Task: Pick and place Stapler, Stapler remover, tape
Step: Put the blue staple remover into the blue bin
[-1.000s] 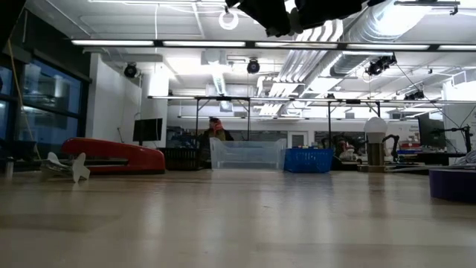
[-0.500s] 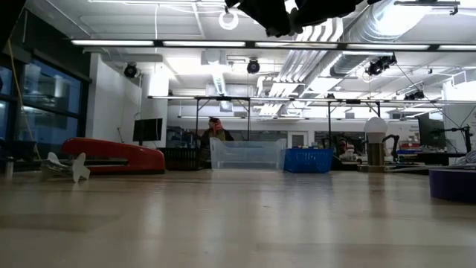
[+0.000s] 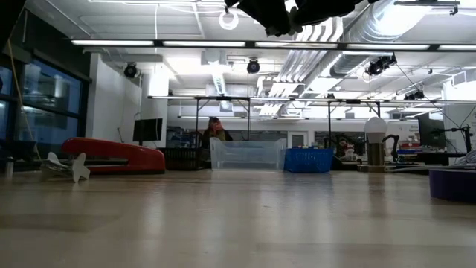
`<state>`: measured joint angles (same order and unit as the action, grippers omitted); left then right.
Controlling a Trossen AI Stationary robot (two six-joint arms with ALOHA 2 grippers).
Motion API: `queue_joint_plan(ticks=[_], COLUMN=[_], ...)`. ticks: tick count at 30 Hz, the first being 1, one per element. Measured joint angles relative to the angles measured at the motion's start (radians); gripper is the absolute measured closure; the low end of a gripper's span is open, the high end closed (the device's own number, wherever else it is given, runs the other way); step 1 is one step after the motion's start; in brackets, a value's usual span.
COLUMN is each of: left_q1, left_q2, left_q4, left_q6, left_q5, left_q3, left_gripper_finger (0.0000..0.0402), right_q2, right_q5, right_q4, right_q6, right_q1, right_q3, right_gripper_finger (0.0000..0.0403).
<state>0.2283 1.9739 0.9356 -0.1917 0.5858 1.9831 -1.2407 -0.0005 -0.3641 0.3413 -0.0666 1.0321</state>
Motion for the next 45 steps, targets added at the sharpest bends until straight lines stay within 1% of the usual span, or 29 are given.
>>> queue_joint_plan(ticks=[4, 5, 9, 11, 13, 15, 20, 23, 27, 38, 40, 42, 44, 45], left_q1=[0.0, 0.0, 0.0, 0.0, 0.0, 0.001, 0.001, 0.001, 0.001, 0.0, 0.0, 0.0, 0.0, 0.0], left_q2=[0.0, 0.0, 0.0, 0.0, 0.0, 0.0, 0.0, -0.006, -0.03, -0.131, -0.146, -0.165, -0.18, -0.19], left_q4=[-0.001, -0.002, -0.012, -0.024, -0.027, -0.026, -0.019, -0.001, 0.065, 0.256, 0.274, 0.336, 0.364, 0.404], left_q6=[0.0, 0.0, 0.008, 0.008, 0.008, 0.015, 0.041, 0.042, 0.041, 0.02, 0.0, -0.024, -0.052, -0.069], left_q5=[0.0, 0.0, 0.005, 0.005, 0.005, 0.005, 0.001, 0.002, 0.036, 0.208, 0.233, 0.258, 0.287, 0.294], left_q3=[0.0, 0.0, 0.0, 0.0, 0.0, 0.0, 0.0, 0.0, -0.001, 0.0, 0.001, -0.001, 0.001, 0.0], left_gripper_finger=[0.0318, 0.031, 0.0243, 0.0216, 0.0199, 0.019, 0.0186, 0.0185, 0.0185, 0.0184, 0.0184, 0.0184, 0.0184, 0.0184], right_q2=[0.0, 0.0, 0.0, 0.0, 0.0, 0.0, 0.0, 0.0, 0.0, 0.0, 0.0, 0.0, 0.0, -0.004], right_q5=[-0.002, -0.002, -0.008, -0.008, -0.007, 0.011, 0.115, 0.134, 0.152, 0.155, 0.155, 0.159, 0.18, 0.191], right_q4=[-0.002, -0.004, -0.015, -0.014, -0.014, -0.022, -0.065, -0.105, -0.156, -0.223, -0.222, -0.225, -0.23, -0.231], right_q6=[-0.001, -0.001, -0.011, -0.018, -0.027, -0.028, -0.054, -0.088, -0.142, -0.287, -0.319, -0.356, -0.397, -0.417], right_q1=[0.0, 0.0, 0.0, 0.0, 0.0, 0.001, 0.004, 0.021, 0.056, 0.207, 0.244, 0.284, 0.328, 0.349], right_q3=[0.0, 0.0, 0.001, 0.001, 0.001, 0.001, 0.001, 0.001, 0.001, 0.001, 0.001, 0.001, 0.001, 0.001], right_gripper_finger=[0.0321, 0.0321, 0.0321, 0.0321, 0.0321, 0.0321, 0.0321, 0.0321, 0.0321, 0.0321, 0.0321, 0.0321, 0.0321, 0.0321])
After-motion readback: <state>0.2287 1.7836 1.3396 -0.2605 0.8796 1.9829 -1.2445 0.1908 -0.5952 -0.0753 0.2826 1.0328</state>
